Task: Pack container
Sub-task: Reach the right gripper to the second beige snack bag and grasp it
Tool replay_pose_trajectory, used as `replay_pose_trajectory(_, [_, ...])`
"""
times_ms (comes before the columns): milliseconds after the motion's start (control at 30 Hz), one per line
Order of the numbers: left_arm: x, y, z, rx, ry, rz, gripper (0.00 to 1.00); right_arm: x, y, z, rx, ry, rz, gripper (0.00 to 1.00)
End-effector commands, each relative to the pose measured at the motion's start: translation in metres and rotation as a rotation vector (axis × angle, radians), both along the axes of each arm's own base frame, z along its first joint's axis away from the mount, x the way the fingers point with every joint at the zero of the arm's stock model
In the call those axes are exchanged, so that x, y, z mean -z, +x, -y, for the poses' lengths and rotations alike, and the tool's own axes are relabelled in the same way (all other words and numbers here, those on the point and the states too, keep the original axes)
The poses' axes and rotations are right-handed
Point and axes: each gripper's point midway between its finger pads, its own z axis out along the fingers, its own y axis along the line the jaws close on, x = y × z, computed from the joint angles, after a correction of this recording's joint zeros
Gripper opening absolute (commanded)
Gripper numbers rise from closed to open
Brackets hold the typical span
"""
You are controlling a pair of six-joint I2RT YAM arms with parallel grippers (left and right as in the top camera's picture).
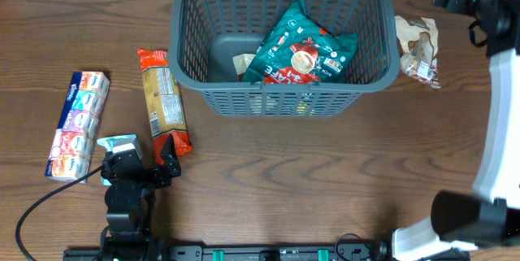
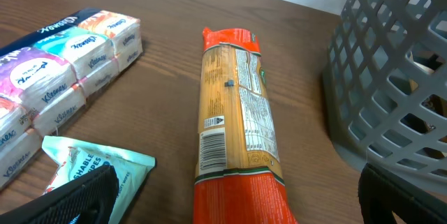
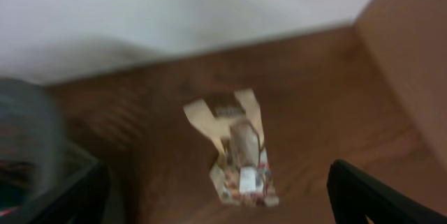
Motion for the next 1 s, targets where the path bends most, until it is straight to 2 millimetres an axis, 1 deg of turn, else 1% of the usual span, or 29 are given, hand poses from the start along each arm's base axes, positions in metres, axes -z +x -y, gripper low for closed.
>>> replay_pose_trajectory(0, [0.012,-0.002,0.001,0.005,-0.001,-0.032,0.99,0.048,0.011,0.014,0.037,0.068,-0.107,0.86])
replay_pose_trajectory(100, [0.012,-0.002,0.001,0.006,-0.001,-0.032,0.99,0.096,0.022,0.026,0.053,0.086,-0.211,0.86])
replay_pose_trajectory(300, [0.012,-0.002,0.001,0.005,-0.001,-0.032,0.99,0.182,0.039,0.03,0.012,0.101,-0.386,0.88])
replay_pose_trajectory(433, [0.012,-0.002,0.001,0.005,-0.001,-0.032,0.99,0.23,0.047,0.032,0.01,0.132,-0.453,0.9])
replay_pose_trajectory(567, [0.012,-0.002,0.001,0.005,-0.001,-0.032,0.99,0.265,0.051,0.035,-0.002,0.19,-0.488,0.89])
replay_pose_trajectory(667, [0.012,-0.002,0.001,0.005,-0.002,-0.032,0.99,0.285,0.054,0.04,0.007,0.197,-0.504,0.89])
replay_pose_trajectory(833, [0.012,-0.002,0.001,-0.005,-0.027,-0.03,0.99,0.308,0.06,0.048,0.003,0.191,-0.506,0.88])
replay_pose_trajectory(967, [0.013,-0.002,0.001,-0.005,-0.026,-0.034,0.99,0.323,0.064,0.047,-0.019,0.187,-0.513,0.89])
